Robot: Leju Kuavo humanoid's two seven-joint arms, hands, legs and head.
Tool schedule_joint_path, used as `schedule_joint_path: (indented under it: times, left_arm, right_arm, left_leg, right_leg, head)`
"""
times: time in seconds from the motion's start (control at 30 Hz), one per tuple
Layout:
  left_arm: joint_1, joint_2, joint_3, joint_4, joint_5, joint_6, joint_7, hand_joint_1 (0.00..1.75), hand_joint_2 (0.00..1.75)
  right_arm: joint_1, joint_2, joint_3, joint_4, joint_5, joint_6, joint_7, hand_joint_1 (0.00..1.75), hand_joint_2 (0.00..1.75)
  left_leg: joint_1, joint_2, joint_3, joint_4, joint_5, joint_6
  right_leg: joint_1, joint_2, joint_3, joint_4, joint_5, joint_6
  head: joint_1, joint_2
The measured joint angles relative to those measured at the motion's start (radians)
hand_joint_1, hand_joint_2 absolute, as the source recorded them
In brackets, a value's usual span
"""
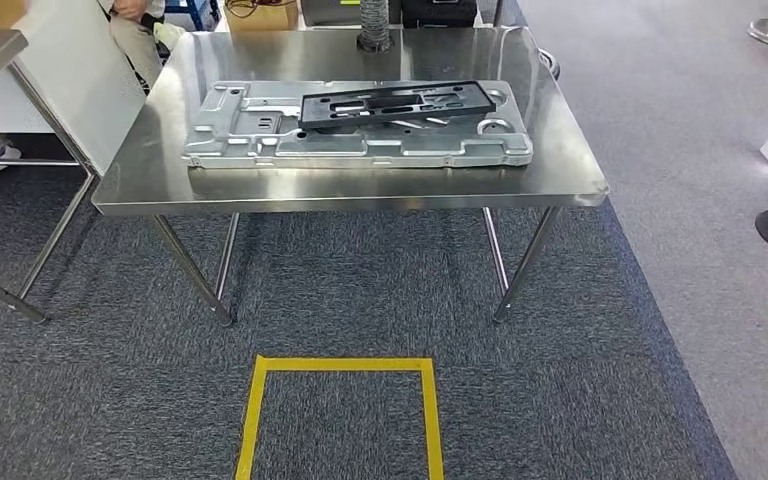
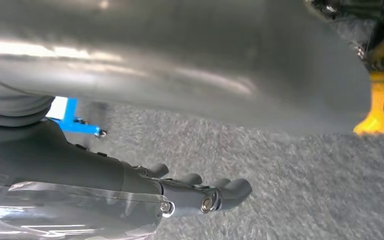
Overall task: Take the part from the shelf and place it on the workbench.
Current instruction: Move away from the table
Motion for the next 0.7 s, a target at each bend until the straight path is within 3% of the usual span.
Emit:
schedule_joint_path:
  times: [0.1, 0.13, 0.17, 0.2, 0.23, 0.27, 0.33, 0.37, 0.4, 0.47, 0.5, 0.53, 0.6, 0.63, 0.67, 0.7]
  left_arm:
    - [-0.001, 0.000, 0.004, 0.000, 0.008, 0.002, 0.004, 0.00, 0.00]
    - [-0.002, 0.000, 0.004, 0.000, 0.009, 0.003, 0.004, 0.00, 0.00]
    - [-0.003, 0.000, 0.005, 0.000, 0.008, 0.003, 0.004, 0.00, 0.00]
    - [-0.004, -0.001, 0.005, 0.000, 0.005, 0.003, 0.004, 0.00, 0.00]
    - [-0.006, -0.002, 0.005, 0.000, 0.002, 0.003, 0.003, 0.00, 0.00]
    - [-0.008, -0.004, 0.005, 0.000, -0.002, 0.002, 0.002, 0.00, 0.00]
    - [-0.011, -0.006, 0.002, 0.000, -0.014, -0.001, -0.003, 0.00, 0.00]
    - [-0.012, -0.007, 0.000, 0.000, -0.021, -0.004, -0.006, 0.00, 0.00]
    - [-0.012, -0.007, -0.003, 0.000, -0.027, -0.007, -0.008, 0.00, 0.00]
    - [-0.011, -0.007, -0.006, 0.000, -0.037, -0.012, -0.010, 0.00, 0.00]
    - [-0.010, -0.008, -0.007, 0.000, -0.040, -0.013, -0.008, 0.00, 0.00]
    - [-0.008, -0.008, -0.007, 0.000, -0.042, -0.012, -0.004, 0.00, 0.00]
    - [-0.006, -0.009, -0.009, 0.000, -0.044, -0.011, 0.004, 0.00, 0.00]
    - [-0.006, -0.010, -0.010, 0.000, -0.044, -0.009, 0.009, 0.00, 0.00]
    - [-0.006, -0.010, -0.010, 0.000, -0.044, -0.006, 0.015, 0.00, 0.00]
    - [-0.006, -0.010, -0.011, 0.000, -0.043, -0.003, 0.022, 0.00, 0.00]
  right_arm:
    - [-0.001, 0.003, 0.005, 0.003, 0.008, 0.010, -0.003, 0.00, 0.00]
    - [-0.003, 0.003, 0.006, 0.004, 0.010, 0.017, -0.002, 0.00, 0.00]
    - [-0.005, 0.003, 0.006, 0.004, 0.010, 0.025, -0.001, 0.00, 0.00]
    - [-0.006, 0.003, 0.006, 0.004, 0.010, 0.032, 0.001, 0.00, 0.00]
    - [-0.008, 0.003, 0.006, 0.004, 0.008, 0.037, 0.005, 0.00, 0.00]
    - [-0.010, 0.003, 0.006, 0.004, 0.005, 0.040, 0.010, 0.00, 0.00]
    - [-0.016, 0.003, 0.005, 0.004, -0.004, 0.044, 0.020, 0.00, 0.00]
    - [-0.018, 0.003, 0.003, 0.004, -0.010, 0.046, 0.023, 0.00, 0.00]
    - [-0.019, 0.003, 0.000, 0.004, -0.016, 0.047, 0.026, 0.00, 0.00]
    - [-0.018, 0.003, -0.009, 0.005, -0.026, 0.048, 0.027, 0.00, 0.00]
    - [-0.017, 0.003, -0.014, 0.005, -0.030, 0.048, 0.027, 0.00, 0.00]
    - [-0.016, 0.003, -0.019, 0.006, -0.034, 0.046, 0.027, 0.00, 0.00]
    - [-0.014, 0.003, -0.029, 0.006, -0.042, 0.043, 0.024, 0.00, 0.00]
    - [-0.012, 0.003, -0.033, 0.006, -0.047, 0.043, 0.022, 0.00, 0.00]
    - [-0.011, 0.003, -0.039, 0.006, -0.052, 0.045, 0.020, 0.00, 0.00]
    - [-0.011, 0.003, -0.044, 0.006, -0.058, 0.047, 0.018, 0.00, 0.00]
  left_leg:
    - [0.001, 0.002, -0.053, 0.003, 0.044, 0.007]
    - [0.001, 0.002, -0.073, 0.007, 0.057, 0.006]
    - [0.002, 0.003, -0.095, 0.014, 0.069, 0.004]
    - [0.003, 0.004, -0.117, 0.022, 0.079, 0.001]
    - [0.004, 0.004, -0.139, 0.032, 0.089, -0.002]
    - [0.004, 0.004, -0.158, 0.044, 0.097, -0.007]
    - [0.003, 0.003, -0.187, 0.066, 0.111, -0.018]
    - [0.003, 0.003, -0.195, 0.071, 0.119, -0.024]
    - [0.004, 0.003, -0.199, 0.072, 0.129, -0.031]
    - [0.008, 0.002, -0.208, 0.075, 0.132, -0.044]
    - [0.010, 0.000, -0.217, 0.093, 0.108, -0.049]
    - [0.013, -0.002, -0.231, 0.130, 0.065, -0.054]
    - [0.015, -0.004, -0.263, 0.249, -0.034, -0.061]
    - [0.015, -0.004, -0.274, 0.310, -0.058, -0.063]
    - [0.015, -0.004, -0.274, 0.350, -0.055, -0.063]
    - [0.015, -0.004, -0.258, 0.358, -0.032, -0.061]
  right_leg:
    - [-0.009, 0.005, -0.034, 0.169, -0.160, 0.016]
    - [-0.012, 0.005, -0.038, 0.228, -0.179, 0.021]
    - [-0.015, 0.005, -0.031, 0.265, -0.171, 0.026]
    - [-0.018, 0.005, -0.009, 0.268, -0.143, 0.029]
    - [-0.021, 0.005, 0.031, 0.237, -0.113, 0.031]
    - [-0.024, 0.005, 0.087, 0.173, -0.100, 0.031]
    - [-0.023, 0.006, 0.197, 0.021, -0.127, 0.024]
    - [-0.020, 0.006, 0.227, -0.028, -0.147, 0.017]
    - [-0.016, 0.007, 0.235, -0.051, -0.155, 0.009]
    - [-0.015, 0.004, 0.219, -0.054, -0.139, -0.009]
    - [-0.016, 0.002, 0.209, -0.056, -0.128, -0.017]
    - [-0.017, 0.001, 0.196, -0.058, -0.117, -0.024]
    - [-0.014, 0.000, 0.167, -0.057, -0.095, -0.031]
    - [-0.012, -0.001, 0.153, -0.056, -0.084, -0.032]
    - [-0.010, -0.001, 0.138, -0.054, -0.074, -0.031]
    - [-0.009, 0.000, 0.125, -0.052, -0.064, -0.030]
  head:
    - [0.005, 0.000]
    - [0.005, 0.000]
    - [0.005, 0.000]
    - [0.006, 0.000]
    - [0.006, 0.000]
    - [0.006, 0.000]
    - [0.006, 0.000]
    - [0.007, 0.000]
    - [0.007, 0.000]
    - [0.010, 0.000]
    - [0.008, 0.000]
    - [0.005, 0.000]
    - [0.001, 0.000]
    - [0.000, 0.000]
    - [0.000, 0.000]
    - [-0.001, 0.000]
